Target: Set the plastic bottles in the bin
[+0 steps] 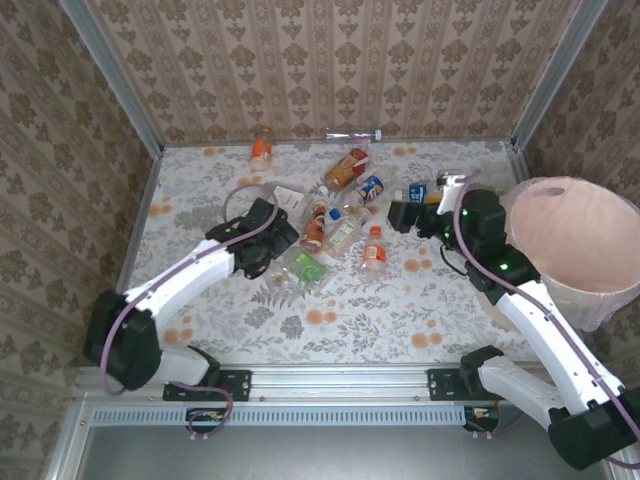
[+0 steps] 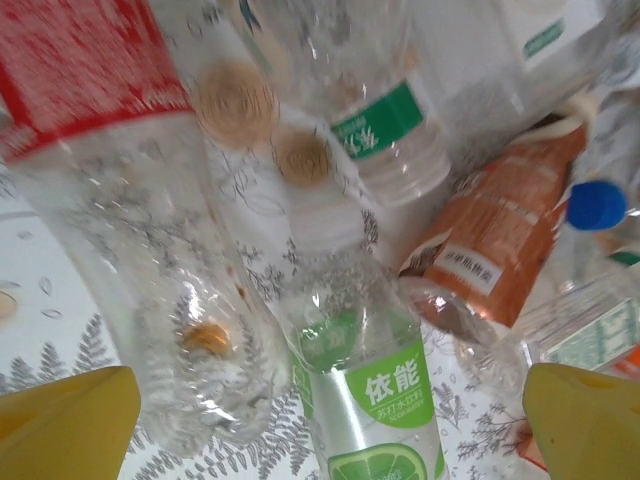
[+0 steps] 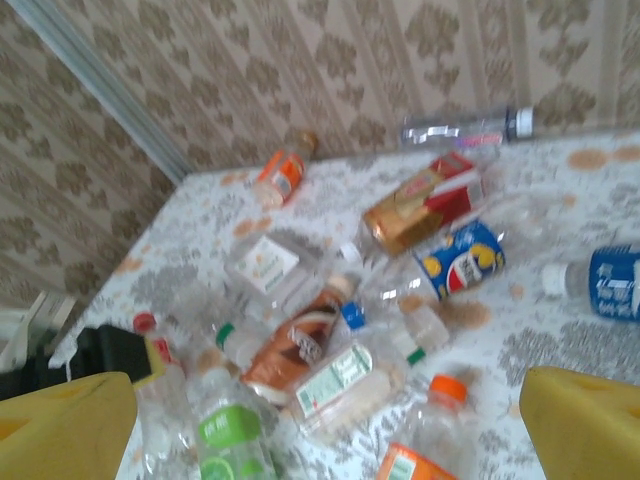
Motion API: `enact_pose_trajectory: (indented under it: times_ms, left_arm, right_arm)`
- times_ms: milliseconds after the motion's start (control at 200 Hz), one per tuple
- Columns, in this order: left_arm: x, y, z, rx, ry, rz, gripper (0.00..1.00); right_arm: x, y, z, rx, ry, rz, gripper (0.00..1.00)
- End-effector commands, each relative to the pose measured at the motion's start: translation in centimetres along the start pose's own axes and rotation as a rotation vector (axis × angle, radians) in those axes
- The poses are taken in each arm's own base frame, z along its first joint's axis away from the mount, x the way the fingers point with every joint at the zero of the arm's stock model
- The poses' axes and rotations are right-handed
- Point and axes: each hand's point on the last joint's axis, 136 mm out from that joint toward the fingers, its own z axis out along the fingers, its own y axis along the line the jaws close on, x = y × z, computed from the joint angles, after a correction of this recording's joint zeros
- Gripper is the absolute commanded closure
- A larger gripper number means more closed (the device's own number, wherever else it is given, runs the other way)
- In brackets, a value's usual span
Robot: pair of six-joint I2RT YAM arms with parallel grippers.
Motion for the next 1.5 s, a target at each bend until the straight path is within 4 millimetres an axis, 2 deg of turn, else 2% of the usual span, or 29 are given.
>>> enact_pose_trajectory:
  times_ms: [0, 125, 255, 465, 575, 705, 805, 955, 1150, 1265, 1315, 1395, 1440, 1495]
  left_arm:
    - [2.6, -0.7, 0.4, -0.07, 0.114, 0.018, 0.0]
    - [4.7, -1.5, 1.5, -0.133, 0.179, 0.084, 0.0]
    - [6.9, -1.6, 2.4, -0.189, 0.243, 0.111, 0.01]
    - [8.5, -1.5, 4.2, -0.236, 0.288, 0.12, 0.04]
    - [9.5, -2.2, 5.4, -0.227, 0.326, 0.122, 0.09]
    - [10.8, -1.9, 6.0, -0.258, 0.362, 0.145, 0.11]
    - [11.2, -1.6, 6.5, -0.259, 0.369, 0.148, 0.16]
    - [11.4, -1.7, 6.6, -0.242, 0.364, 0.162, 0.33]
    - [9.1, -2.4, 4.0, -0.167, 0.251, 0.251, 0.43]
    - [8.3, -3.7, 1.9, -0.063, 0.224, 0.334, 0.47]
    - [7.9, -5.0, 0.6, 0.016, 0.2, 0.41, 0.48]
    - [7.4, -8.2, -2.0, 0.2, 0.142, 0.585, 0.47]
    - [7.4, -10.1, -3.6, 0.305, 0.107, 0.726, 0.45]
    - [6.9, -11.2, -5.4, 0.362, 0.056, 0.88, 0.45]
  right_arm:
    - [1.1, -0.1, 1.0, 0.038, -0.011, -0.063, 0.0]
    - [2.8, -1.3, 1.4, 0.087, 0.013, -0.047, 0.0]
    - [3.4, -2.4, 0.6, 0.141, 0.009, -0.05, 0.0]
    - [4.0, -3.2, -0.5, 0.171, -0.01, -0.04, 0.0]
    - [4.6, -3.4, -0.6, 0.176, 0.002, -0.038, 0.0]
    - [4.6, -3.5, -0.6, 0.183, 0.012, -0.051, 0.0]
    - [4.7, -3.7, -0.4, 0.189, 0.017, -0.055, 0.0]
    - [5.0, -3.7, -0.2, 0.184, 0.023, -0.047, 0.0]
    - [4.6, -3.6, -0.1, 0.179, 0.004, -0.069, 0.0]
    - [4.0, -3.1, 0.1, 0.158, -0.022, -0.06, 0.0]
    - [3.6, -2.7, 0.3, 0.14, -0.036, -0.036, 0.0]
    - [3.1, -1.7, 0.4, 0.082, -0.049, 0.035, 0.0]
    - [2.7, -0.3, 0.5, 0.0, -0.045, 0.079, 0.0]
    - [2.1, 1.2, 0.5, -0.087, -0.027, 0.139, 0.0]
